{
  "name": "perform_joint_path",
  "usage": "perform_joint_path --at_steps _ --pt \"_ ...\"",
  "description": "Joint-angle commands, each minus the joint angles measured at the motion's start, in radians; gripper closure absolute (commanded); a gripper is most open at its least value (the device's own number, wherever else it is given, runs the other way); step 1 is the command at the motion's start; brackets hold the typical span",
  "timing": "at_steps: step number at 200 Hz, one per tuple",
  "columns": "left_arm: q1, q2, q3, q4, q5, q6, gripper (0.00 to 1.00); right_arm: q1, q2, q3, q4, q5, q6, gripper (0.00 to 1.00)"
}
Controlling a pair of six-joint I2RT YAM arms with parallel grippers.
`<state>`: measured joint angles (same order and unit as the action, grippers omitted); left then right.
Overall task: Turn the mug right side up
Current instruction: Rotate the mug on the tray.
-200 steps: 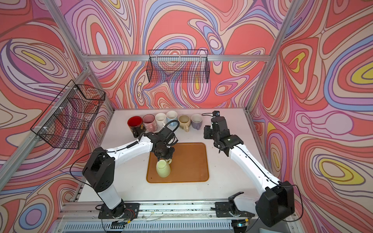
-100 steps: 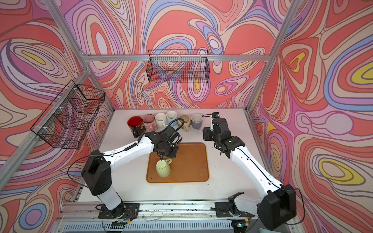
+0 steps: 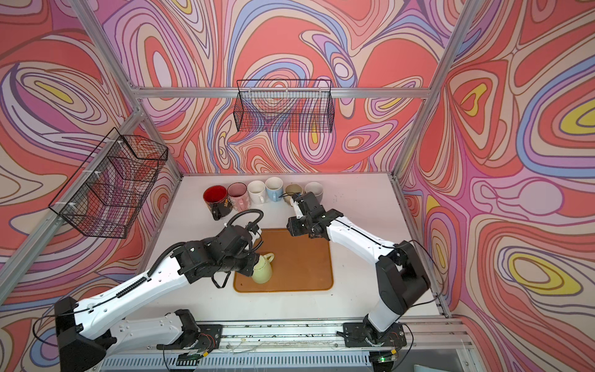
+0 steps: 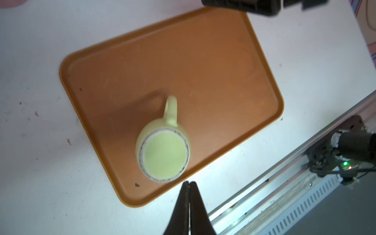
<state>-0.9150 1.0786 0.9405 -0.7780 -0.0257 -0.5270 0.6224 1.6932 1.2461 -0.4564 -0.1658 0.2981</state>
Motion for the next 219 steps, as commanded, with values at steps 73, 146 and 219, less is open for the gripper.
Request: perform_joint_path --at_steps 73,146,219 --pt "-0.051 -0.088 -0.362 0.364 0.046 -0.196 0.91 0.113 0.281 0.163 0.088 -0.171 0.026 0.62" --pt "-0.050 0.014 -0.401 0.504 0.020 -0.233 0.92 0.128 0.279 0.087 0.112 -0.192 0.036 0.66" --pt "-0.042 0.000 -0.450 0.489 -0.055 -0.246 0.92 0.141 0.192 -0.035 0.125 -0.202 0.046 0.72"
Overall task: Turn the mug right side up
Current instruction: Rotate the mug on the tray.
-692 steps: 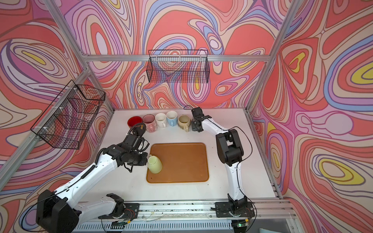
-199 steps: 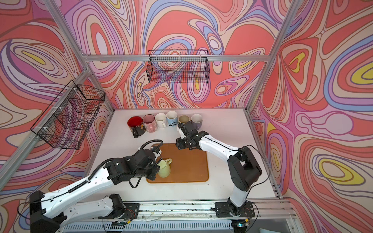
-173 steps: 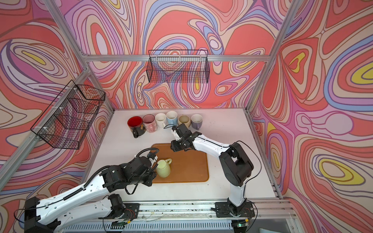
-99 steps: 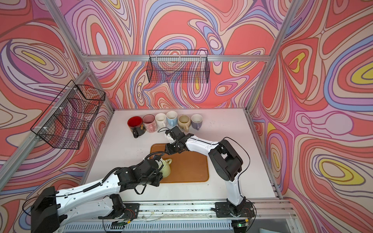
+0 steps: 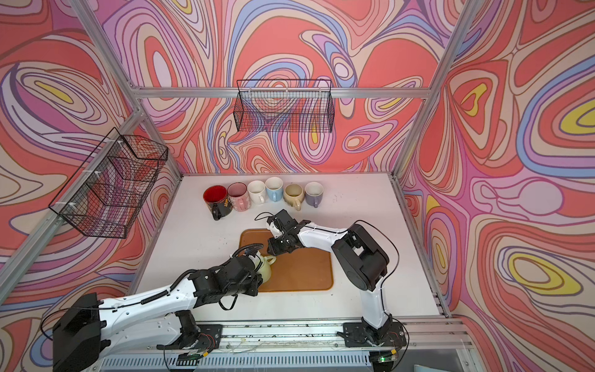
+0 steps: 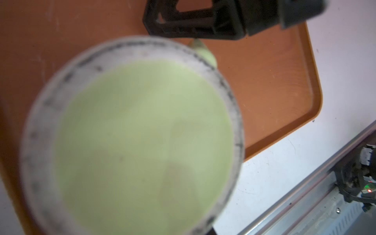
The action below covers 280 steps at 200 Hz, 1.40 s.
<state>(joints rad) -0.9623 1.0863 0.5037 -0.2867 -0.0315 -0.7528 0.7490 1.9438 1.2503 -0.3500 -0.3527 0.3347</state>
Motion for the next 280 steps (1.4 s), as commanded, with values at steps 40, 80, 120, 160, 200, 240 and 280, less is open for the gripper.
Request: perform_joint_path --at_steps 40,80,120,160,200,240,280 --pt "0.037 -0.003 -0.013 -0.010 -0.049 -0.019 0.92 0.028 -0.139 -0.124 0.048 -0.001 0.044 0.74" --pt "0.104 0.035 -0.009 0.016 -0.014 -0.004 0.92 0.043 -0.200 -0.172 0.059 0.009 0.061 0.75" --pt "0.150 0.075 0.046 0.017 -0.002 0.025 0.92 0.069 -0.203 -0.191 0.061 0.016 0.073 0.76" --pt "0.178 0.110 0.083 0.017 0.012 0.050 0.92 0.077 -0.245 -0.201 0.020 0.098 0.079 0.75" --pt "0.177 0.068 0.108 -0.039 -0.006 0.071 0.92 0.078 -0.304 -0.155 -0.099 0.257 0.063 0.70" --pt "0.178 -0.091 0.120 -0.161 -0.072 0.074 0.89 0.108 -0.310 -0.082 -0.216 0.336 0.017 0.64" --pt "0.177 -0.297 0.135 -0.294 -0.159 0.073 0.74 0.169 -0.273 0.002 -0.277 0.368 0.001 0.58"
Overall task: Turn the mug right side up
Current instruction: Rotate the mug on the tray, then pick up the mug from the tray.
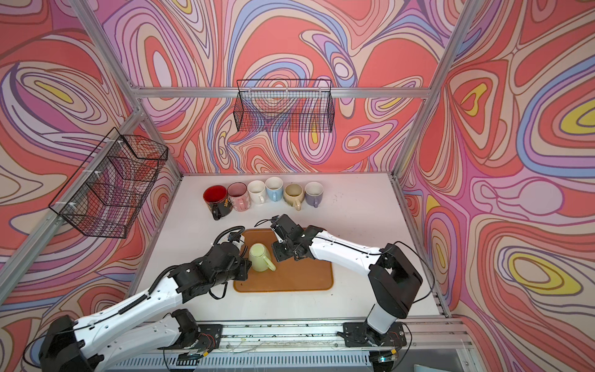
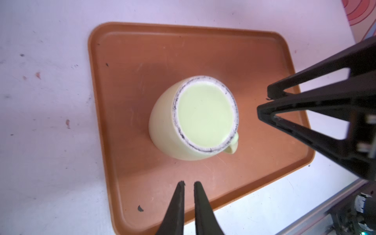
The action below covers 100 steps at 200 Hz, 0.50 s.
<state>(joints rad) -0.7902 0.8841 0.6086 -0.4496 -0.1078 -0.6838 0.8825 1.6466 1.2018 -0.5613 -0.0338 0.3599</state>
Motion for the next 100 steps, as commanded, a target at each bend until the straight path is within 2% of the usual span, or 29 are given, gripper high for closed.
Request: perform_joint_path --at_steps 1,35,100 --pt "0.006 -0.100 0.031 -0.134 -0.084 0.004 0.74 0.039 0.028 0.056 -0.067 0.050 -0.024 0.58" --pt "0.006 -0.204 0.040 -0.207 -0.119 0.007 0.59 0.084 0.101 0.113 -0.109 0.079 -0.037 0.54" --pt "0.006 -0.244 0.042 -0.242 -0.116 0.006 0.47 0.106 0.225 0.173 -0.128 0.099 -0.056 0.53"
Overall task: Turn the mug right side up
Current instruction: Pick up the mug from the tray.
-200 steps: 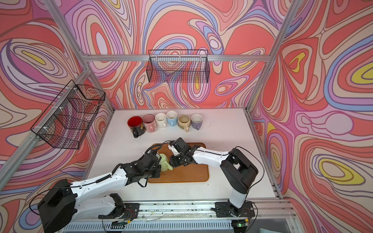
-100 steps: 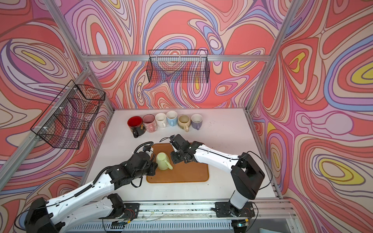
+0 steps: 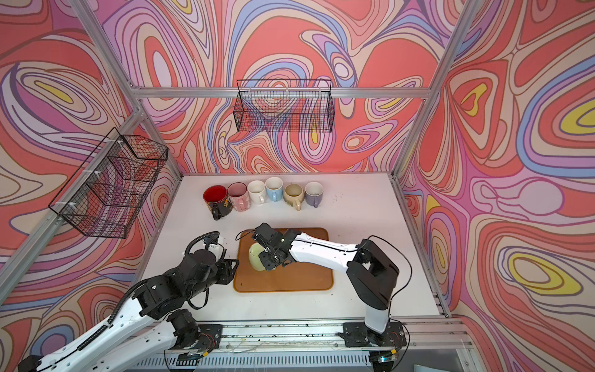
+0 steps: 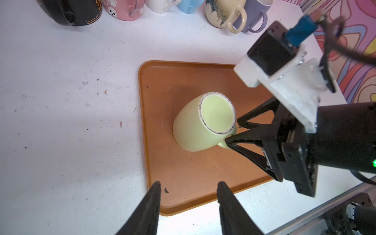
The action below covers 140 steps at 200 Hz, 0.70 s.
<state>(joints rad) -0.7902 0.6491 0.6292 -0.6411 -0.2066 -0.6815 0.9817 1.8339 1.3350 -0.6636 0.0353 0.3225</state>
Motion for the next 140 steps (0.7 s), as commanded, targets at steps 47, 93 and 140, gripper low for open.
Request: perform_joint_path --at_steps 47,93,140 --pt "0.005 -0.013 0.032 -0.062 -0.022 0.011 0.44 0.022 0.098 0.093 -0.052 0.050 -0.045 0.67" --pt "0.006 -0.035 0.031 -0.071 -0.035 0.015 0.42 0.028 0.108 0.102 -0.053 0.052 -0.056 0.87" --pt "0.006 -0.007 0.060 -0.070 -0.035 0.027 0.38 0.028 0.075 0.077 -0.008 0.028 -0.049 1.00"
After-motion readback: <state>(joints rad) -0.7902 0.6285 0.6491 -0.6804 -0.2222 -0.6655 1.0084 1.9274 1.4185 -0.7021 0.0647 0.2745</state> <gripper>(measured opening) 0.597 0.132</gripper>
